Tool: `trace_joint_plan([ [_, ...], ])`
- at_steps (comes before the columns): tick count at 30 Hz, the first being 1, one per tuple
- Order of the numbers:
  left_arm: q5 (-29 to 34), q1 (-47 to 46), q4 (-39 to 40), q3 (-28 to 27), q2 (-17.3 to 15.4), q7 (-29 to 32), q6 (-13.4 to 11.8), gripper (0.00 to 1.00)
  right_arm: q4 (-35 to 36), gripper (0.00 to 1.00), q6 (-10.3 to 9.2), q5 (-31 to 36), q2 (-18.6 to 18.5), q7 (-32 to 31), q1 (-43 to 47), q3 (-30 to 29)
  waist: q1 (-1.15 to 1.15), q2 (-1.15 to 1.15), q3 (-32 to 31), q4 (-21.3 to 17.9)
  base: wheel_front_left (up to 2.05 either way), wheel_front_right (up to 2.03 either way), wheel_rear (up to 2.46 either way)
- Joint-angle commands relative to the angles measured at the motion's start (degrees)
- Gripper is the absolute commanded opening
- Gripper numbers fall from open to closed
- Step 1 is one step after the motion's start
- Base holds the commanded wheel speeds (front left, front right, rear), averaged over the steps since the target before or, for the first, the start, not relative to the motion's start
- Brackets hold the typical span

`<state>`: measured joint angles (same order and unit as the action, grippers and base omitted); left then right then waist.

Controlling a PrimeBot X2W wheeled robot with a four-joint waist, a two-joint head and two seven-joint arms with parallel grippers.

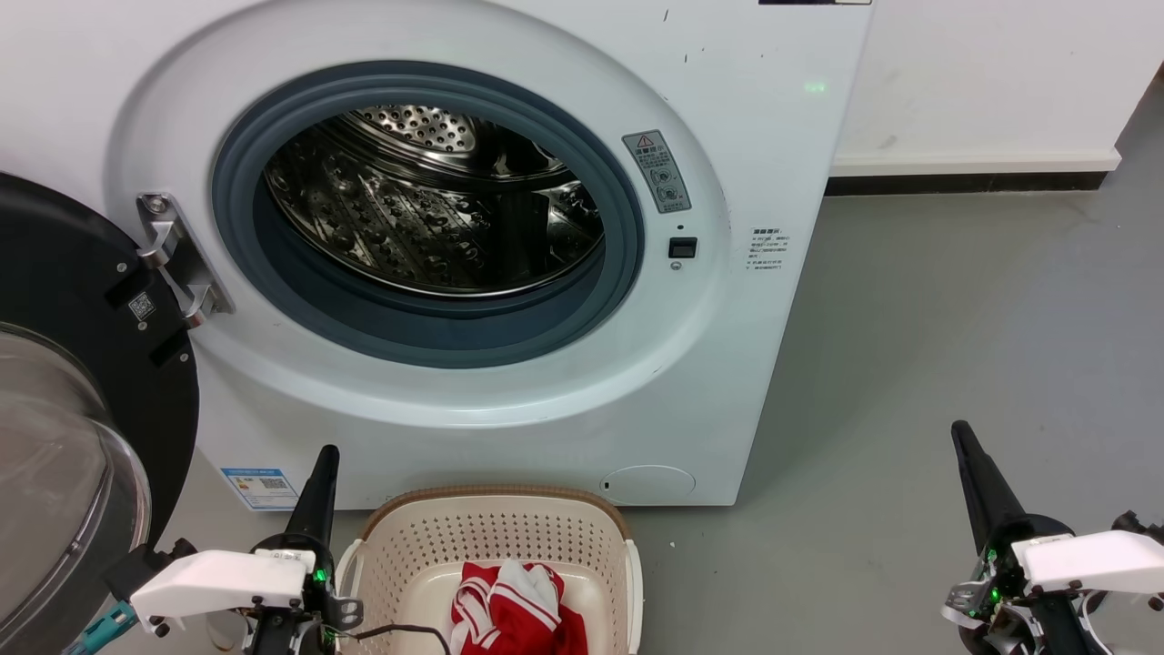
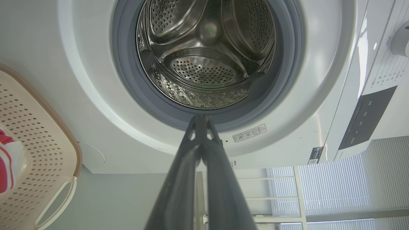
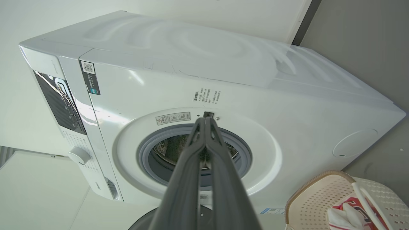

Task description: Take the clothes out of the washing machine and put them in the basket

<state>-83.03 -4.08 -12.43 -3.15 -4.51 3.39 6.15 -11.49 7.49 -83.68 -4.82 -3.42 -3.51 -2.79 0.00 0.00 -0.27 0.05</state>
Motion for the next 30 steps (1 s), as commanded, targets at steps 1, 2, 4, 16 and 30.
trace_joint_plan([
  [1, -0.99, -1.23, 0.05, -0.32, 0.18, 0.31, 0.44, 0.00, -0.20, 0.00, 0.01, -1.11, 0.01, -0.21, -1.36, -0.18, 0.00, 0.00, 0.02, 0.00, 0.00, 0.00, 0.00],
  [2, -1.46, -1.31, -0.05, -0.38, 0.21, 0.40, 0.45, 0.00, -0.32, 0.00, 0.01, -1.54, 0.02, -0.22, -1.46, -0.24, 0.00, 0.00, 0.03, 0.00, 0.00, 0.00, 0.00],
  [4, -2.32, -1.45, -0.20, -0.51, 0.25, 0.55, 0.53, 0.00, -0.56, 0.00, 0.01, -2.47, 0.05, -0.37, -1.69, -0.36, 0.00, 0.00, 0.07, -0.01, 0.00, 0.00, 0.00],
  [16, -8.19, -2.09, -1.26, -1.64, 0.51, 1.57, 1.24, 0.00, -1.98, 0.00, 0.00, -8.26, 0.26, -1.09, -2.68, -1.19, 0.00, 0.00, 0.32, -0.04, 0.00, 0.00, 0.00],
  [30, -10.45, -2.18, -1.66, -2.17, 0.67, 2.23, 1.47, 0.00, -2.59, 0.00, -0.01, -10.39, 0.48, -1.54, -2.90, -1.74, 0.00, 0.00, 0.45, -0.05, 0.00, 0.00, 0.00],
])
